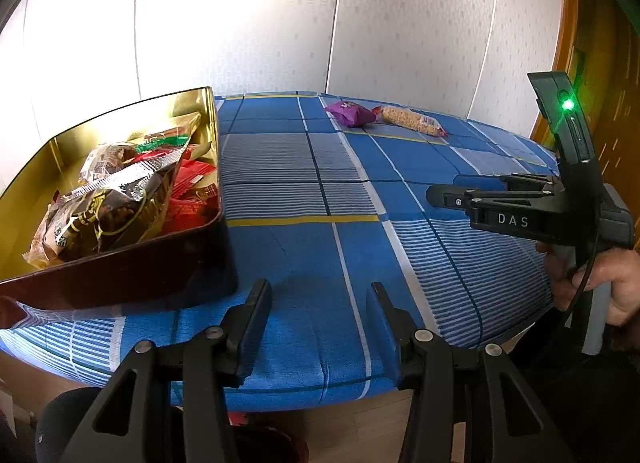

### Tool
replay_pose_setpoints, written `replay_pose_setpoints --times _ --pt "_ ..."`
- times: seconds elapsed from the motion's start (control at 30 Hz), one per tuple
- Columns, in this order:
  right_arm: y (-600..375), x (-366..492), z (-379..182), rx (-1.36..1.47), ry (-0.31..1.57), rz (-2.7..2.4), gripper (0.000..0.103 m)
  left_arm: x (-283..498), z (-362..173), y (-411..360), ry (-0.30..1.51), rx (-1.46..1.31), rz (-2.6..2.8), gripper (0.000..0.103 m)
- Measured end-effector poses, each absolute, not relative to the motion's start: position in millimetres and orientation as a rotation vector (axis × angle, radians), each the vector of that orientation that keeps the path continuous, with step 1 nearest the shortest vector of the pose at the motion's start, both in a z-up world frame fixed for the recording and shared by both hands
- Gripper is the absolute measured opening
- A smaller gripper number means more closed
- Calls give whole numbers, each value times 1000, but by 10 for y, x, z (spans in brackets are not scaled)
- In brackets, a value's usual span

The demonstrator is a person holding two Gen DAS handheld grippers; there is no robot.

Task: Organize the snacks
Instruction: 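Withdraw the open right gripper from the tin, then reach the left gripper to the purple snack bag and grasp it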

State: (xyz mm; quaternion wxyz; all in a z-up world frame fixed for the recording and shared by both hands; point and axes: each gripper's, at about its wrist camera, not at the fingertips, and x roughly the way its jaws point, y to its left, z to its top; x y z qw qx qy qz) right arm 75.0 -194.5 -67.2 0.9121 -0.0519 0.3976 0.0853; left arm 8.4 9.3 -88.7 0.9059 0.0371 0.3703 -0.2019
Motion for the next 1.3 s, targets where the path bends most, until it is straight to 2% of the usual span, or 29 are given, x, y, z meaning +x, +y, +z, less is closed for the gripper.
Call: replay_pose_setpoints --times 0.4,0.6,0.83,1.1,1.3 --pt "-2032 733 -666 -25 796 195 48 131 -800 -24 850 104 -405 50" --pt "-2044 730 -659 -3 793 202 49 172 -539 -219 818 108 -449 50" --pt "-2061 734 -655 8 794 207 49 176 -583 -354 859 145 -441 50" --pt "-2114 754 -657 69 797 219 52 501 -259 -326 847 116 -383 50" --pt "-2106 756 -654 60 798 218 52 552 -257 -403 856 138 -396 50"
